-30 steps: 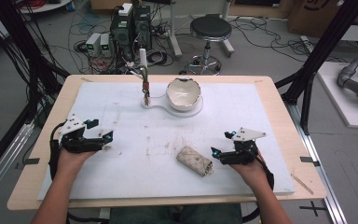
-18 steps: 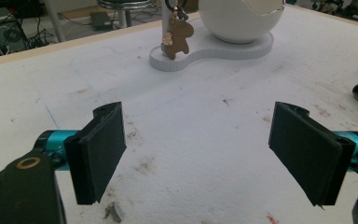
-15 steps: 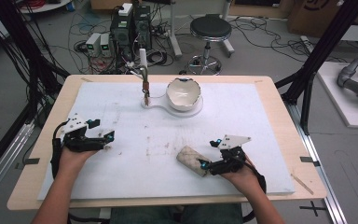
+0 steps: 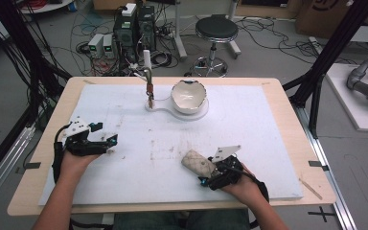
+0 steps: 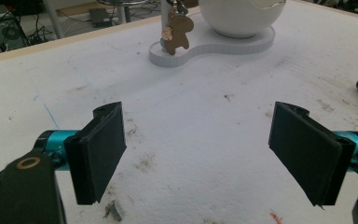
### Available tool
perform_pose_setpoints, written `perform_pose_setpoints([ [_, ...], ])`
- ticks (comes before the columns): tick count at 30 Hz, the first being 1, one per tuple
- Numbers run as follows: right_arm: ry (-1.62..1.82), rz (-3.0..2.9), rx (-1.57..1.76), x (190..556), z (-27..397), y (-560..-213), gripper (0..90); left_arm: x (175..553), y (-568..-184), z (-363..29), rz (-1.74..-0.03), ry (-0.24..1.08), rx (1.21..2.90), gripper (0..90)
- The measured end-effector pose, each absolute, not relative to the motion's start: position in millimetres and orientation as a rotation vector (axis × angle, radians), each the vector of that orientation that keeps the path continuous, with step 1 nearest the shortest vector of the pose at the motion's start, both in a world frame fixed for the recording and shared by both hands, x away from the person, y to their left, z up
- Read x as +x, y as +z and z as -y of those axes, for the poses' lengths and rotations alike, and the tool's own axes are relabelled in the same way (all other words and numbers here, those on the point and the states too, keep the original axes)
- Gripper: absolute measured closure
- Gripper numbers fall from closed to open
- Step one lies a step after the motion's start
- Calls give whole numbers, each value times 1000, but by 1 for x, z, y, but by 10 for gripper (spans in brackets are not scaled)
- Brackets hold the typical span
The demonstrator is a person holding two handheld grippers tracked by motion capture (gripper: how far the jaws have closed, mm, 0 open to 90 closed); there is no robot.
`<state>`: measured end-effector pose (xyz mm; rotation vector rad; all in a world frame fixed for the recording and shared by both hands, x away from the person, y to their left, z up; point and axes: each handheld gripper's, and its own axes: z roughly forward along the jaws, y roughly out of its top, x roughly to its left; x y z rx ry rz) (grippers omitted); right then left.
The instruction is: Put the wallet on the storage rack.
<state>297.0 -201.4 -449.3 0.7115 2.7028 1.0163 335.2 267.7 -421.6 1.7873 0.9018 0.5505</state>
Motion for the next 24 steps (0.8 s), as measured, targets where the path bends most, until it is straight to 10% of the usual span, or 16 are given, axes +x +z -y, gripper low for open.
perform_pose_setpoints([
  [24,1127,-2582,683,301,210,-429,360,336,-422,-265,-895,549,1796,186],
])
